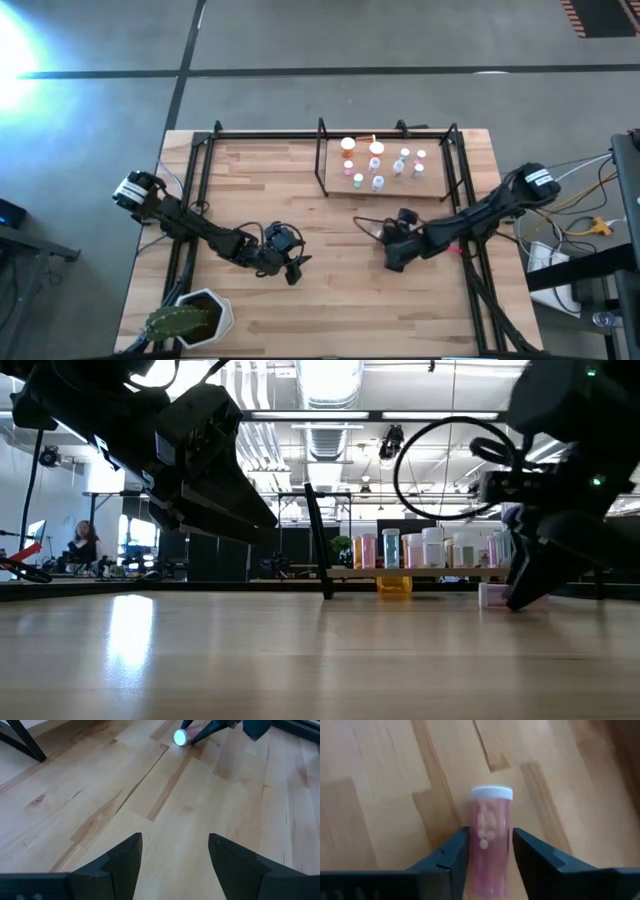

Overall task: Pick and place medicine bottles onto shelf by color
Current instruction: Put the pink pill bottle on the shelf

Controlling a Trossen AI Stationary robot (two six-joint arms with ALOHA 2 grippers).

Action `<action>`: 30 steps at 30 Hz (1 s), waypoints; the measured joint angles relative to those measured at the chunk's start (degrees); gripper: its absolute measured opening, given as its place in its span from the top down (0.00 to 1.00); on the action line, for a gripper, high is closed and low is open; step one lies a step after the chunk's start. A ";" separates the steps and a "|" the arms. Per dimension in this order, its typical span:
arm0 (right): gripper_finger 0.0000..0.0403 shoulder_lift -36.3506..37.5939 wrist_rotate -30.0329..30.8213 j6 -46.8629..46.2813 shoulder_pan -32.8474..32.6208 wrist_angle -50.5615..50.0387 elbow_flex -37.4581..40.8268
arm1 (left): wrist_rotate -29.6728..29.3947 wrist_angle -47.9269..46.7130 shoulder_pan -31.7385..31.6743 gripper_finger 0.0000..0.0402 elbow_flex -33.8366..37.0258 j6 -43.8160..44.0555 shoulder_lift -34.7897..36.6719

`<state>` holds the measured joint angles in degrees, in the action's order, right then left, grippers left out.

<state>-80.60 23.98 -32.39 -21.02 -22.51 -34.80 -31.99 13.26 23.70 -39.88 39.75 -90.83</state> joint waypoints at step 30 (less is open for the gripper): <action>0.48 -26.60 -15.24 18.98 11.78 -41.30 -39.87 | 0.02 -0.07 0.00 0.47 0.00 -0.13 0.00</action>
<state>-107.20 8.73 -13.41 -9.24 -63.82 -74.67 -31.97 13.19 23.70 -39.88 39.62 -90.83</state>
